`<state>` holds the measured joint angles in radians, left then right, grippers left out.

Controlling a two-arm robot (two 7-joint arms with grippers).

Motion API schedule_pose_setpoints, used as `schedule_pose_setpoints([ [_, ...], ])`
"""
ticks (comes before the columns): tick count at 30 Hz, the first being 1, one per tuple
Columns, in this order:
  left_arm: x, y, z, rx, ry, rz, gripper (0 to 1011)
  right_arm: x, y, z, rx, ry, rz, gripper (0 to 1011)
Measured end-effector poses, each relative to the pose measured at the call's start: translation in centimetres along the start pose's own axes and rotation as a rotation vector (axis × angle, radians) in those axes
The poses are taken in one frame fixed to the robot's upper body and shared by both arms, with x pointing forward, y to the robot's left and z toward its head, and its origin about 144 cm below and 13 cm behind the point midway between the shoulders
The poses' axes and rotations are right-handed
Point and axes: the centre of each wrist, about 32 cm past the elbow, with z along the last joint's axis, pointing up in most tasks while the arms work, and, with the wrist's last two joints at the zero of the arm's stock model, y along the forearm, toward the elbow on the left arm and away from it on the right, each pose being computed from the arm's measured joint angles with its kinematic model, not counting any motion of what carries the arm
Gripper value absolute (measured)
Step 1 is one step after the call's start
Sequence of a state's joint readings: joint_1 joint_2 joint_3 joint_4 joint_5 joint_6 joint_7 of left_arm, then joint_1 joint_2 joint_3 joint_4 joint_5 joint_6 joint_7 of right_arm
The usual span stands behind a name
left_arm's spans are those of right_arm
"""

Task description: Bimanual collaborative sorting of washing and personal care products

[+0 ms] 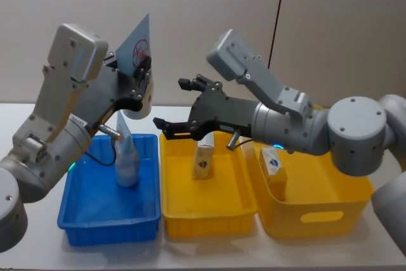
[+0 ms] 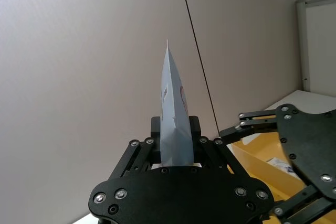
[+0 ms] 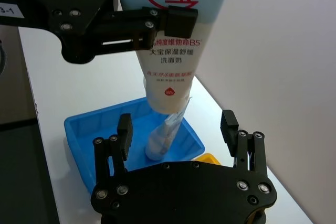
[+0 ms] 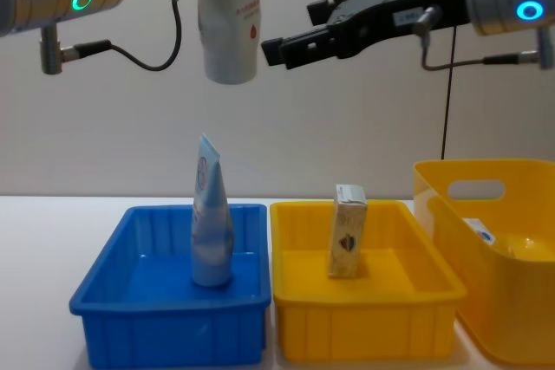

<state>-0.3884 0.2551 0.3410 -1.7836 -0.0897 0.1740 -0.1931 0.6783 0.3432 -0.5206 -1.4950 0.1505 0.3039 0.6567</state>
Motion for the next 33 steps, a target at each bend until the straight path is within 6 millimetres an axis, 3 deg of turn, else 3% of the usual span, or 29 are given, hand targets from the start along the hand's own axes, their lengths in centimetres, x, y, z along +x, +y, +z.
schedule_pose_setpoints([
  [30,-0.4,0.6,0.4,-0.01,0.005,-0.022,260,-0.7,5.2,1.1,0.018,-0.031,0.013,1002],
  [33,-0.4,0.6,0.4,-0.011,0.004,-0.022,260,-0.7,5.5,1.1,0.019,-0.032,0.014,951],
])
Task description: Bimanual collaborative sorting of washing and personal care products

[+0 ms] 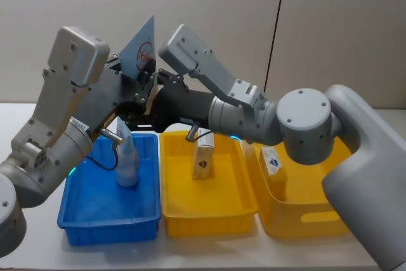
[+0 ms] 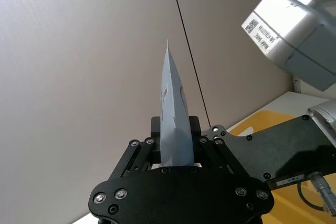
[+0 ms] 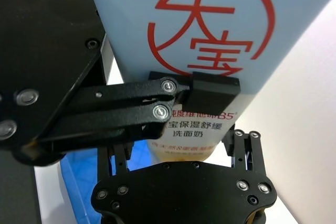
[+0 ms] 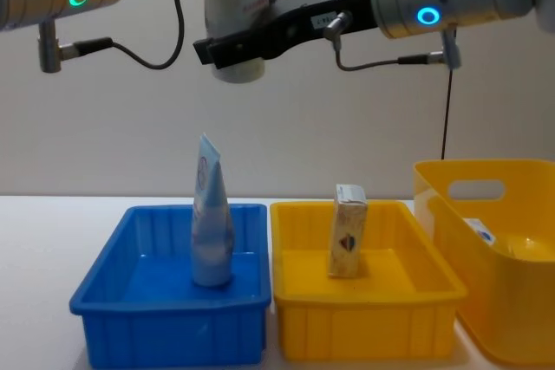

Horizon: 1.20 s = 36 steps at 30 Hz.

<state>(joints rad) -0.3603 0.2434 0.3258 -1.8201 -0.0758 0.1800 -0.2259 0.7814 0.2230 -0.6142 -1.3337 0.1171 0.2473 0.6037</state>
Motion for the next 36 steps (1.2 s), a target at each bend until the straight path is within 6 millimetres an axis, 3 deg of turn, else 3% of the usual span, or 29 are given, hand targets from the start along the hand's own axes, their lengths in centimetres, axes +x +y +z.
schedule_pose_setpoints([
  [14,-0.01,0.06,0.03,0.0,-0.003,0.001,260,-0.07,0.61,0.16,0.005,-0.003,0.002,592],
  [36,-0.03,0.09,0.04,0.0,-0.004,0.0,260,-0.09,0.84,0.13,0.004,-0.002,0.001,466],
])
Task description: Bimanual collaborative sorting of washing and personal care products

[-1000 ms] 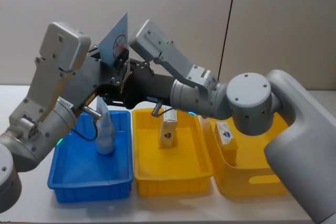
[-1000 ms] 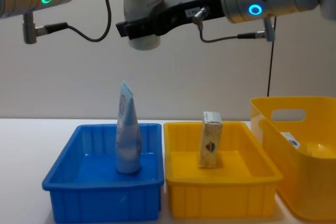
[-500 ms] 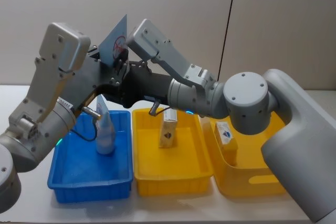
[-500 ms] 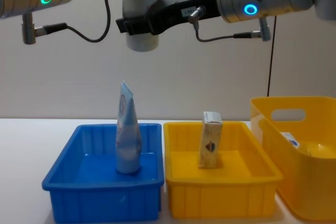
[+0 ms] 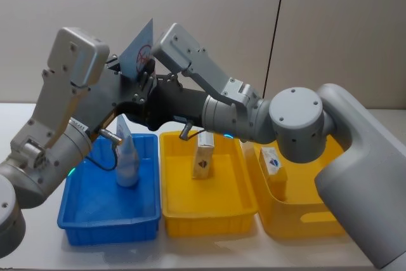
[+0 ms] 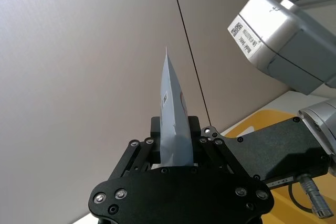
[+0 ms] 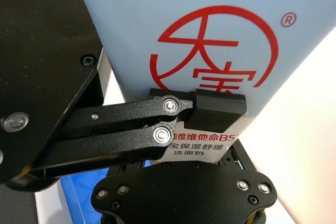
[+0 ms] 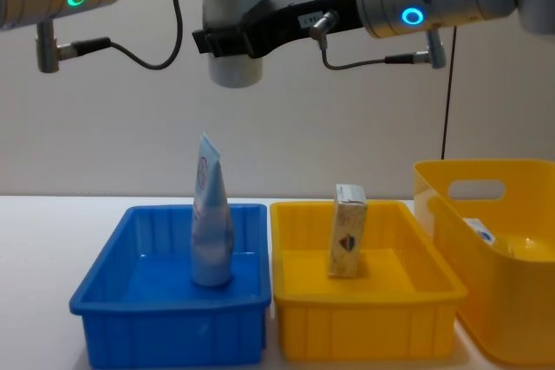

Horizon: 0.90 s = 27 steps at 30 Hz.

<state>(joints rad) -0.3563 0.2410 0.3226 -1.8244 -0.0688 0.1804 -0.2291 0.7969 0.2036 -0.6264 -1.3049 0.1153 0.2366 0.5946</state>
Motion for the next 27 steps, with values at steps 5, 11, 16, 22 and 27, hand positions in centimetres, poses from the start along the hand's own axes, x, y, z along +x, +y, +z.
schedule_pose_setpoints([
  [5,-0.01,0.0,0.01,0.0,0.0,0.0,260,0.0,0.02,0.0,0.0,0.0,0.0,459],
  [11,-0.02,0.0,0.04,-0.003,0.0,-0.002,323,-0.02,0.05,-0.01,-0.001,0.0,0.001,445],
  [16,-0.02,0.0,0.04,-0.003,0.0,-0.002,463,-0.03,0.07,0.01,-0.001,0.0,0.001,417],
  [22,-0.02,0.0,0.04,-0.003,0.0,-0.002,659,-0.03,0.07,0.01,-0.001,0.0,0.002,380],
  [27,-0.01,0.0,0.04,-0.003,0.0,-0.002,813,-0.02,0.06,0.01,-0.001,-0.001,0.002,356],
])
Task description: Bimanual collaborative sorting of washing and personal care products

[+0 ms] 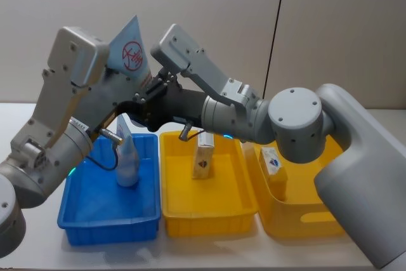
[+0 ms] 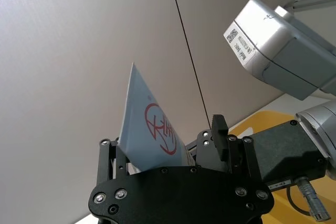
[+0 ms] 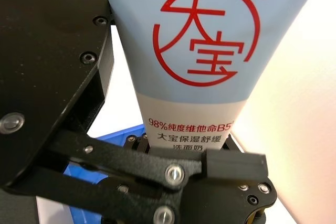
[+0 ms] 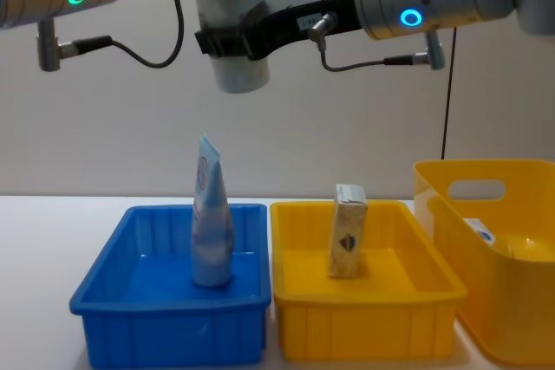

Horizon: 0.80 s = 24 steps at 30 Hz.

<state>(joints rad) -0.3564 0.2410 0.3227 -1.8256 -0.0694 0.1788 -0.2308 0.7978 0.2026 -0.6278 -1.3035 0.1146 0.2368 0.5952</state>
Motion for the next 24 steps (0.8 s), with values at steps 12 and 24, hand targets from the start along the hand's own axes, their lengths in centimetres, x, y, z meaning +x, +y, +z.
schedule_pose_setpoints([
  [12,0.0,0.0,0.0,0.0,0.0,0.0,1001,0.0,-1.4,-0.5,-0.027,0.008,-0.053,300],
  [24,0.0,0.0,0.0,0.002,0.0,0.001,1001,0.0,-4.5,-1.7,-0.091,0.041,-0.188,275],
])
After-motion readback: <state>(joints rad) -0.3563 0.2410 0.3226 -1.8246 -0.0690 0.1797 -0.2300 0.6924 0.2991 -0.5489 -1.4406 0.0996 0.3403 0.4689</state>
